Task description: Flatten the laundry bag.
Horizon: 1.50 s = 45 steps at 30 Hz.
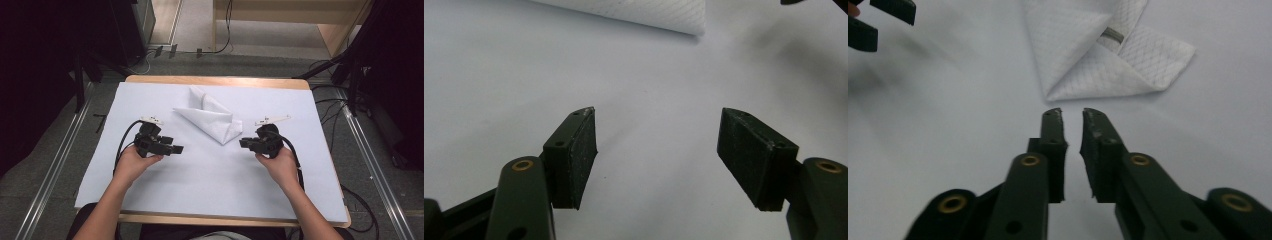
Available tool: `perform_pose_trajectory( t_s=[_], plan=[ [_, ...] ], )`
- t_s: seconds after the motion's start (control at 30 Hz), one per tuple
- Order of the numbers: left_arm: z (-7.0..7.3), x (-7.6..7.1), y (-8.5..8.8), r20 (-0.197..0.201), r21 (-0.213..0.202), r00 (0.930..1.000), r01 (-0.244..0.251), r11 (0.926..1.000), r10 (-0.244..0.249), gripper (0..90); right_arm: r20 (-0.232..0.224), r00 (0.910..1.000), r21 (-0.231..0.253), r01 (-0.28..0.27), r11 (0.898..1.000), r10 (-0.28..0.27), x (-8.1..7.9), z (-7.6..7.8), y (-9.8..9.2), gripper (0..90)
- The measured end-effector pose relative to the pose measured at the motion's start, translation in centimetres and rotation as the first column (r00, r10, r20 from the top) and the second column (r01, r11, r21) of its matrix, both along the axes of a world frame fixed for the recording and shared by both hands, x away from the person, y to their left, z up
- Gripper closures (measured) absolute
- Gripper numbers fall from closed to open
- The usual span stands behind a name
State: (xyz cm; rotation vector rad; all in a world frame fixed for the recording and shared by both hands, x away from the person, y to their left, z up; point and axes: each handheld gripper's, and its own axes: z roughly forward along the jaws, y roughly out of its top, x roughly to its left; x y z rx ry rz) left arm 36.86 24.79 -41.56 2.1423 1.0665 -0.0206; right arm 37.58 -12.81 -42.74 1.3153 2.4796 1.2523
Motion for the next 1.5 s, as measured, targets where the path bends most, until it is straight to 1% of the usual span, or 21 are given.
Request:
perform_pose_trajectory(
  t_s=[0.03, 0.17, 0.27, 0.33, 0.43, 0.47, 0.53, 0.63, 0.7, 0.77, 0.87, 0.9, 0.97, 1.03, 1.1, 1.2, 1.33, 1.4, 1.43, 1.5],
  plan=[
    [0.0, 0.0, 0.0, 0.000, 0.002, 1.0000, -0.001, 1.0000, 0.001, 32.9, 0.000, 1.0000, -0.007, -0.001, 1.000, 0.001, 0.3, 0.1, 0.1, 90.0],
    [0.0, -0.1, 0.3, 0.000, -0.004, 1.0000, -0.009, 0.9999, 0.009, 32.9, 0.005, 1.0000, -0.032, -0.002, 0.999, 0.002, 1.9, 0.3, 0.8, 90.0],
    [-0.1, -0.2, 0.4, -0.001, -0.008, 0.9999, -0.016, 0.9998, 0.016, 32.9, 0.015, 0.9999, -0.039, 0.005, 0.999, -0.005, 3.2, 0.2, 1.4, 90.0],
    [-0.1, -0.2, 0.5, -0.004, -0.009, 0.9999, -0.017, 0.9998, 0.017, 33.1, 0.007, 0.9998, -0.042, 0.019, 0.999, -0.019, 4.1, 0.1, 1.8, 90.0],
    [-0.1, -0.2, 0.7, -0.002, -0.014, 0.9997, -0.023, 0.9996, 0.023, 33.2, 0.005, 0.9993, -0.029, 0.037, 0.999, -0.037, 5.2, -0.1, 1.9, 90.0],
    [-0.1, -0.2, 0.8, -0.004, -0.013, 0.9997, -0.024, 0.9996, 0.024, 33.3, -0.002, 0.9990, -0.029, 0.044, 0.999, -0.044, 5.6, -0.1, 1.9, 90.0],
    [-0.1, -0.3, 0.8, -0.007, -0.012, 0.9997, -0.024, 0.9996, 0.024, 33.3, -0.004, 0.9989, -0.021, 0.046, 0.999, -0.046, 6.3, -0.2, 2.0, 90.0],
    [-0.2, -0.4, 1.0, -0.008, -0.019, 0.9994, -0.035, 0.9992, 0.035, 33.3, -0.007, 0.9985, -0.009, 0.054, 0.999, -0.054, 7.1, -0.5, 2.2, 90.0],
    [-0.2, -0.4, 1.2, -0.010, -0.014, 0.9993, -0.037, 0.9992, 0.037, 33.4, -0.010, 0.9983, -0.009, 0.057, 0.998, -0.057, 7.4, -0.7, 2.3, 90.0],
    [-0.2, -0.5, 1.3, -0.011, -0.019, 0.9990, -0.044, 0.9988, 0.044, 33.4, -0.013, 0.9984, 0.006, 0.055, 0.998, -0.055, 7.7, -1.0, 2.5, 90.0],
    [-0.3, -0.5, 1.6, -0.012, -0.015, 0.9987, -0.050, 0.9986, 0.050, 33.4, -0.010, 0.9989, 0.005, 0.045, 0.999, -0.045, 7.8, -1.4, 2.9, 90.0],
    [-0.3, -0.5, 1.7, -0.012, -0.017, 0.9983, -0.056, 0.9983, 0.056, 33.5, -0.004, 0.9992, -0.002, 0.040, 0.999, -0.040, 7.8, -1.4, 3.0, 90.0],
    [-0.3, -0.5, 1.9, -0.012, -0.015, 0.9981, -0.061, 0.9980, 0.061, 33.5, 0.006, 0.9995, 0.005, 0.031, 1.000, -0.031, 7.7, -1.3, 3.2, 90.0],
    [-0.3, -0.5, 2.1, -0.012, -0.018, 0.9980, -0.063, 0.9979, 0.062, 33.5, 0.004, 0.9995, 0.007, 0.030, 1.000, -0.030, 7.6, -1.2, 3.3, 90.0],
    [-0.2, -0.4, 2.3, -0.012, -0.021, 0.9974, -0.071, 0.9973, 0.071, 33.5, 0.017, 0.9998, 0.014, 0.013, 1.000, -0.013, 7.3, -0.8, 3.7, 90.0],
    [-0.1, -0.4, 2.4, -0.010, -0.021, 0.9972, -0.075, 0.9970, 0.075, 33.5, 0.021, 0.9998, 0.021, -0.005, 1.000, 0.005, 6.9, -0.5, 4.2, 90.0],
    [0.0, -0.4, 2.6, -0.007, -0.026, 0.9968, -0.080, 0.9965, 0.080, 33.5, 0.031, 0.9990, 0.019, -0.033, 0.999, 0.032, 6.5, -0.4, 5.0, 90.0],
    [0.0, -0.4, 2.7, -0.008, -0.022, 0.9968, -0.080, 0.9966, 0.080, 33.5, 0.033, 0.9990, 0.017, -0.033, 0.999, 0.032, 6.3, -0.3, 5.3, 90.0],
    [0.0, -0.3, 2.8, -0.005, -0.026, 0.9963, -0.085, 0.9960, 0.085, 33.5, 0.041, 0.9980, 0.023, -0.049, 0.999, 0.048, 6.1, -0.3, 5.7, 90.0],
    [0.1, -0.3, 2.9, -0.007, -0.027, 0.9962, -0.087, 0.9959, 0.087, 33.5, 0.041, 0.9974, 0.028, -0.060, 0.998, 0.058, 5.9, -0.3, 6.0, 90.0]
  ],
)
